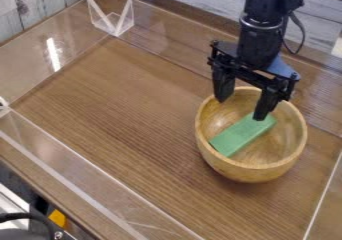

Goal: Remove the green block from inside the brown bowl and put it on the table

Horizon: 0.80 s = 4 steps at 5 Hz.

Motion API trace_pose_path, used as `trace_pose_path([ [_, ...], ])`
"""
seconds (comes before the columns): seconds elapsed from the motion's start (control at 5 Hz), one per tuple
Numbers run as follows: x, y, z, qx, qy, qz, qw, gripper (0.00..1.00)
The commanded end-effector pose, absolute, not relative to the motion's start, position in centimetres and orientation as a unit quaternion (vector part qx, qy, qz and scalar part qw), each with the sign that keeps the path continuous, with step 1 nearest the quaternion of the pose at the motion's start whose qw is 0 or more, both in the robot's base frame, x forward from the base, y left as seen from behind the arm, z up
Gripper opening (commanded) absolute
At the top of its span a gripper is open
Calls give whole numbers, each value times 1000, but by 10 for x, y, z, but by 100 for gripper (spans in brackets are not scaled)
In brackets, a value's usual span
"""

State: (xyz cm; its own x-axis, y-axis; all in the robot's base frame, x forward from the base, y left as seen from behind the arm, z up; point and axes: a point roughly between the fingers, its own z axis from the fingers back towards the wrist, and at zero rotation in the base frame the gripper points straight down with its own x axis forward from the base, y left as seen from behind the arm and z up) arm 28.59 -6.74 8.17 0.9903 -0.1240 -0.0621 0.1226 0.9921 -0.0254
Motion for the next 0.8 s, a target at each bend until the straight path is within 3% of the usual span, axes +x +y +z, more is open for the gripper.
trace_pose_path([
  [0.0,285,-66,90,-13,12,-77,997,100],
  [0.6,288,-70,81,-8,-6,-121,993,100],
])
